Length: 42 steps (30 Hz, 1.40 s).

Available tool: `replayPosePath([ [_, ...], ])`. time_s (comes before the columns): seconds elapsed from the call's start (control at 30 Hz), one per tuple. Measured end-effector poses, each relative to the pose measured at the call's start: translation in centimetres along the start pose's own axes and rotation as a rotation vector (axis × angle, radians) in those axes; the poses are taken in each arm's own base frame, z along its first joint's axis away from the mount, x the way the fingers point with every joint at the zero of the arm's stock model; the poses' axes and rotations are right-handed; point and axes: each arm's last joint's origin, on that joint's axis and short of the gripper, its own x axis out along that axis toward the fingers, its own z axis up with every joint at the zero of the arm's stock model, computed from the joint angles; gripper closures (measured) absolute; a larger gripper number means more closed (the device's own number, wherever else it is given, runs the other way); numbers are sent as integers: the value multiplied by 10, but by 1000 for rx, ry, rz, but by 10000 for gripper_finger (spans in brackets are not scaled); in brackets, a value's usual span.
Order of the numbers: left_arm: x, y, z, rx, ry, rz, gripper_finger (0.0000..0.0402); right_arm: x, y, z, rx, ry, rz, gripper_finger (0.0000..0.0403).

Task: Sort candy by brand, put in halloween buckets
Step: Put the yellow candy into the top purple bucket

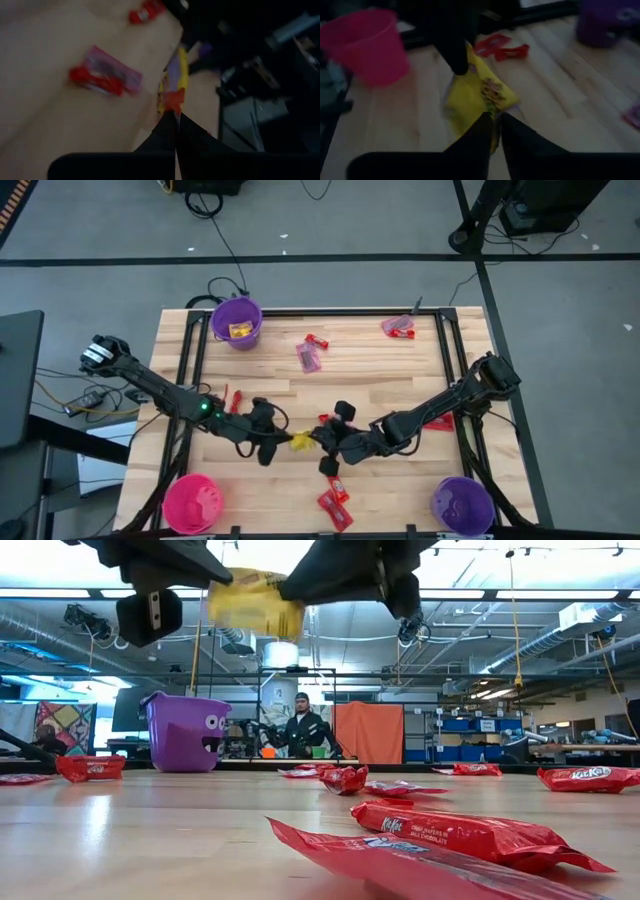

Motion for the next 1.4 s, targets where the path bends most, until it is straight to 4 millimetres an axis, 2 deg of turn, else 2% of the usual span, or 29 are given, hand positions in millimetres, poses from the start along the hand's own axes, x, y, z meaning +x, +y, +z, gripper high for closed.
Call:
replayPosePath([
  [0.17, -16, 5, 10, 10, -83, 89, 401, 3, -7, 0, 116, 5, -53, 287],
  [0.3, -34, 19, 21, 27, -133, 219, 401, 11, -24, -2, 211, 78, -111, 258],
  [0.5, -68, 48, 44, 14, -192, 394, 401, 24, -51, 1, 316, 175, -137, 251],
  [0.83, -131, 96, 70, -27, -357, 689, 401, 46, -99, 19, 423, 191, -158, 253],
  [1.1, -141, 117, 86, -23, -384, 840, 401, 57, -121, 37, 557, 93, -117, 253],
  [1.4, -143, 141, 106, -20, -322, 861, 401, 60, -130, 45, 589, 43, -107, 253],
])
